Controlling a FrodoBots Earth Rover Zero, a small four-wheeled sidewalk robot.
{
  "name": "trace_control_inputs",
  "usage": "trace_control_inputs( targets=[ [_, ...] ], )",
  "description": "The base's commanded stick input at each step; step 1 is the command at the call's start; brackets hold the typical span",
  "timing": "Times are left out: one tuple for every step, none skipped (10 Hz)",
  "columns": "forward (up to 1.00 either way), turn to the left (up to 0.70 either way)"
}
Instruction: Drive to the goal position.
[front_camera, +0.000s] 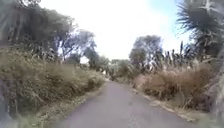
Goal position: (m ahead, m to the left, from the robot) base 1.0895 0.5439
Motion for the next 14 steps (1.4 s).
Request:
trace_control_inputs(
  targets=[
    [0.85,0.0],
    [0.85,0.0],
    [0.85,0.0],
    [0.85,0.0],
    [0.85,0.0],
    [0.85,0.0],
    [0.85,0.0],
    [0.77,0.0],
    [0.64,0.0],
    [0.51,0.0],
    [0.38,0.0],
    [0.24,0.0],
    [0.11,0.0],
    [0.0,0.0]
  ],
)
